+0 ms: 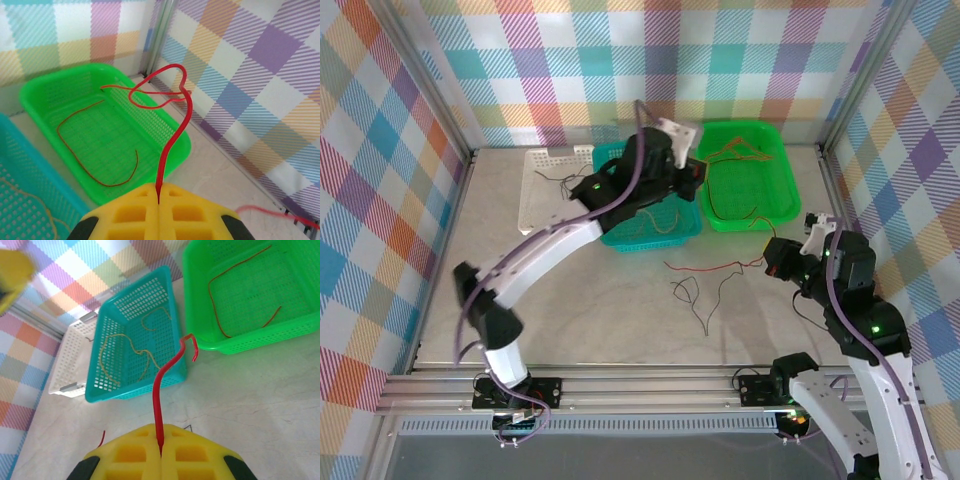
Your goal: Untangle the cables
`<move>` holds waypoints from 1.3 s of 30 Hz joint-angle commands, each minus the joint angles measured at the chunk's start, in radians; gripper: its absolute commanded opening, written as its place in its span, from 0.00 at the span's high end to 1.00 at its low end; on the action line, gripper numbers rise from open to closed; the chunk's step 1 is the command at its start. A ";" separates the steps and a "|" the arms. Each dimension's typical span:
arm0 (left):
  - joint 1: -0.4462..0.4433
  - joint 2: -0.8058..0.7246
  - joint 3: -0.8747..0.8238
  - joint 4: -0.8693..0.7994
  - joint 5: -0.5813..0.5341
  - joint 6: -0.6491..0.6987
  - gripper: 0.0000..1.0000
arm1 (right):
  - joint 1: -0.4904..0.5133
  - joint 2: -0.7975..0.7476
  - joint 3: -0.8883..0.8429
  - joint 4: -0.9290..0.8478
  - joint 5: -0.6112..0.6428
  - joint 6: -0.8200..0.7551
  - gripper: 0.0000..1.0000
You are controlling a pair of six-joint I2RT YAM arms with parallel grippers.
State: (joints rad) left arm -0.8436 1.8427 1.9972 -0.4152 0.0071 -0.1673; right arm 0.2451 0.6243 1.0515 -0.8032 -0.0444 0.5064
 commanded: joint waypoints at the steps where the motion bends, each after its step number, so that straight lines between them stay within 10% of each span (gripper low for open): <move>1: 0.031 0.152 0.188 -0.069 0.044 0.008 1.00 | -0.003 -0.023 0.023 -0.003 -0.049 -0.033 1.00; 9: 0.060 0.644 0.774 -0.246 0.147 -0.036 1.00 | -0.003 -0.047 0.056 -0.056 -0.070 -0.057 1.00; 18: 0.070 0.786 0.729 -0.179 0.143 -0.109 1.00 | -0.002 -0.040 0.064 -0.056 -0.112 -0.050 1.00; 23: 0.066 0.739 0.734 -0.191 0.194 -0.110 0.28 | -0.003 -0.031 0.055 -0.044 -0.110 -0.044 1.00; 29: 0.063 0.541 0.719 -0.223 0.243 -0.153 0.03 | -0.002 -0.020 0.038 -0.009 -0.128 -0.022 1.00; 33: 0.060 0.316 0.477 -0.172 0.264 -0.194 0.00 | -0.003 -0.018 0.044 0.011 -0.132 -0.016 1.00; 39: 0.052 -0.244 -0.374 0.336 0.192 -0.273 0.00 | -0.003 0.016 0.054 0.018 -0.095 0.011 1.00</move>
State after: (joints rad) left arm -0.7837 1.7340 1.8484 -0.3252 0.2222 -0.3843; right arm 0.2451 0.6193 1.0885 -0.8219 -0.1516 0.4927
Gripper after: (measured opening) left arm 0.997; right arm 0.067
